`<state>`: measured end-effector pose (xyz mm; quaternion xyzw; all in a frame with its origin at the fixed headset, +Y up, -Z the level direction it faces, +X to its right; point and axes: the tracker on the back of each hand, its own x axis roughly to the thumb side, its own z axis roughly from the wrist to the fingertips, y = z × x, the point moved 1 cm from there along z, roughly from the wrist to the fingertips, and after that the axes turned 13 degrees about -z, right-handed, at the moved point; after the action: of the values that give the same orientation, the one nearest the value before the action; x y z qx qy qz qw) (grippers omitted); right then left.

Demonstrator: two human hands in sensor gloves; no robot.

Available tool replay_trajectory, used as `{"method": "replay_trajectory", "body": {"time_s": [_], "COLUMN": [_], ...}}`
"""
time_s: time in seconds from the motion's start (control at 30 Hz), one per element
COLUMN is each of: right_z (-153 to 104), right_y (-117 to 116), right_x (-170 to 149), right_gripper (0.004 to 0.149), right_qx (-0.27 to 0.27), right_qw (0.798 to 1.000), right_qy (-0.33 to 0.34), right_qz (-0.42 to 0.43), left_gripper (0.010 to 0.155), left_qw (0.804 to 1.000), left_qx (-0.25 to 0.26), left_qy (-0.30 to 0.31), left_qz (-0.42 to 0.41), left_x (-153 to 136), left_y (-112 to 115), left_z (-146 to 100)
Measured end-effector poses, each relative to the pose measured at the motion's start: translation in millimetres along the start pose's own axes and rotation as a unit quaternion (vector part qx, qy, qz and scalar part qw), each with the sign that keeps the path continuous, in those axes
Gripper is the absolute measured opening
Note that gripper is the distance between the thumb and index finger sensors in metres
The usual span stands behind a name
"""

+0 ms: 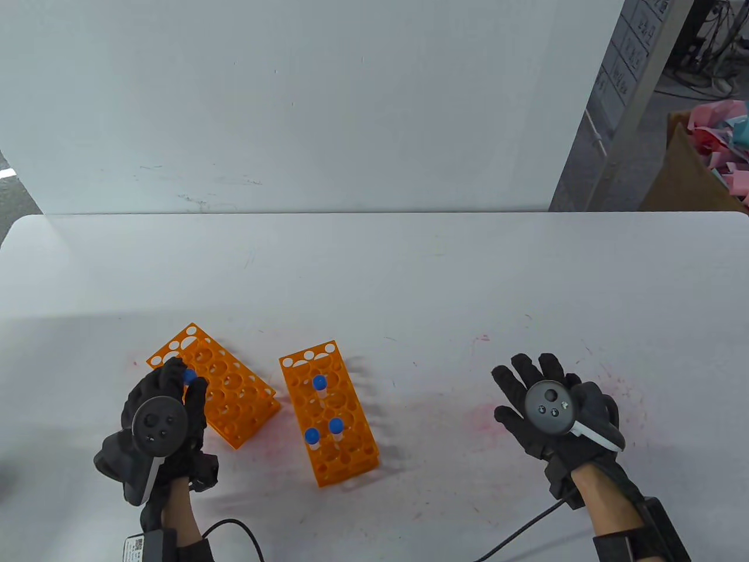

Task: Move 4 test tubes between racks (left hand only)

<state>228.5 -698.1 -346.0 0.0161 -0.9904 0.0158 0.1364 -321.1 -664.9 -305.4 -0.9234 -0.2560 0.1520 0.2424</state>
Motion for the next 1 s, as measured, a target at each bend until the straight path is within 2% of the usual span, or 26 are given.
{"method": "replay_trajectory", "body": {"time_s": [0.4, 0.6, 1.0], "right_z": [0, -1, -1], "right_y": [0, 0, 0], "right_x": [0, -1, -1], "right_gripper": [0.064, 0.064, 0.064], "right_qx": [0.003, 0.006, 0.009], "right_qw": [1.000, 1.000, 1.000], "right_qy": [0.000, 0.000, 0.000], "right_qz": [0.002, 0.002, 0.006], "left_gripper": [0.058, 0.057, 0.057], "left_qw": [0.999, 0.997, 0.994], "left_qx": [-0.029, -0.058, -0.066], "left_qy": [-0.027, -0.031, -0.037], "left_qz": [0.008, 0.050, 0.081], "left_x": [-12, -11, -12], "left_y": [14, 23, 30], "left_z": [7, 8, 6]}}
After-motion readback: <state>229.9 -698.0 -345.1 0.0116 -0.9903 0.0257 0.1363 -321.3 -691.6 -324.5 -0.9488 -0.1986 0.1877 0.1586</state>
